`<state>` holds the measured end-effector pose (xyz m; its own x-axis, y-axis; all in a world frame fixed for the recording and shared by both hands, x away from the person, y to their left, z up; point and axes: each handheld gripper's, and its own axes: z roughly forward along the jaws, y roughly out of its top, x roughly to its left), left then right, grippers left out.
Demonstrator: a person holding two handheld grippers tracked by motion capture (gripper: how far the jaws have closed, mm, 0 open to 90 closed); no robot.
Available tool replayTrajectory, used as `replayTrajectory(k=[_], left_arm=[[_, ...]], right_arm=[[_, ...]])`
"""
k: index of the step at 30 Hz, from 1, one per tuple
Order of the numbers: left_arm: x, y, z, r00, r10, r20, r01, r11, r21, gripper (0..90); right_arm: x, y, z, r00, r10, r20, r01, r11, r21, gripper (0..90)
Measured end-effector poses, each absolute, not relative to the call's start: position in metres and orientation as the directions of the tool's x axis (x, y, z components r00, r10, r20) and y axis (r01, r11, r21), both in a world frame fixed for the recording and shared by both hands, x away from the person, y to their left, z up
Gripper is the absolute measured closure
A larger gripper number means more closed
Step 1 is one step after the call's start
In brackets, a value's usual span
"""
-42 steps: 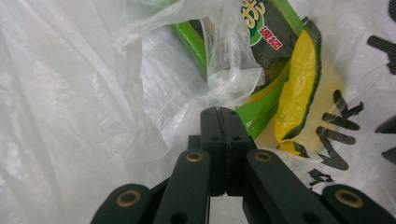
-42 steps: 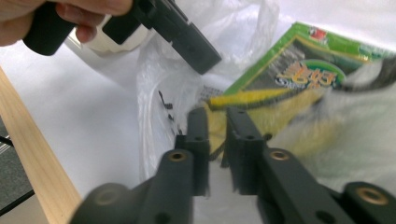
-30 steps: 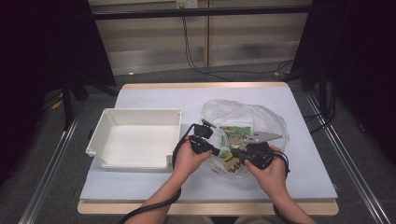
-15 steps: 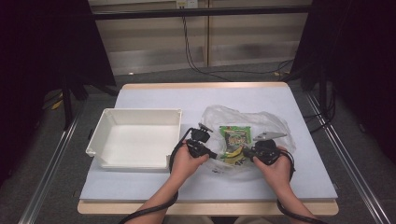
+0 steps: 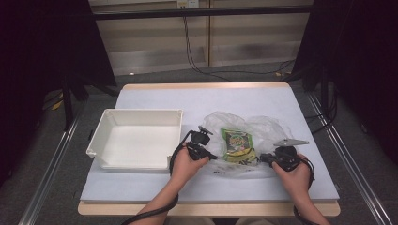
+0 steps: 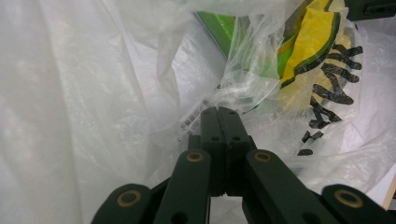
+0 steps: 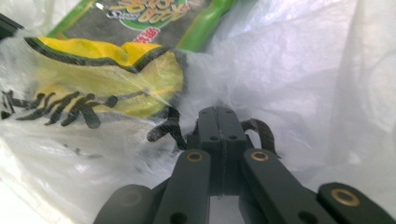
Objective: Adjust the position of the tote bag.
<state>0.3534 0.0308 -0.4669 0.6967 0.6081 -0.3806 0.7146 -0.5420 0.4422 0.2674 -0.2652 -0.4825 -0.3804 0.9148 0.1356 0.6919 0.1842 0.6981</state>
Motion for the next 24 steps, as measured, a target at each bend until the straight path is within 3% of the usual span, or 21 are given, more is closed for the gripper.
replayTrajectory(k=[9,12,16,17,24], left_arm=[[0.353,0.032,-0.468,0.701,0.599,-0.388,0.710,-0.534,0.459,90.0],[0.354,0.032,-0.467,0.699,0.599,-0.391,0.712,-0.533,0.457,90.0],[0.354,0.032,-0.468,0.698,0.594,-0.399,0.713,-0.530,0.459,89.9],[0.354,0.032,-0.469,0.698,0.593,-0.401,0.714,-0.528,0.460,89.9],[0.353,0.032,-0.469,0.701,0.588,-0.405,0.711,-0.532,0.459,90.0]], right_arm=[[0.260,-0.265,-0.475,-0.414,0.894,0.172,0.660,0.165,0.733,89.2],[0.266,-0.257,-0.465,-0.438,0.881,0.177,0.638,0.167,0.751,73.7],[0.273,-0.247,-0.458,-0.462,0.872,0.160,0.623,0.191,0.759,63.1],[0.279,-0.239,-0.455,-0.471,0.870,0.142,0.623,0.215,0.752,50.1],[0.291,-0.225,-0.464,-0.476,0.871,0.119,0.654,0.261,0.710,47.8]])
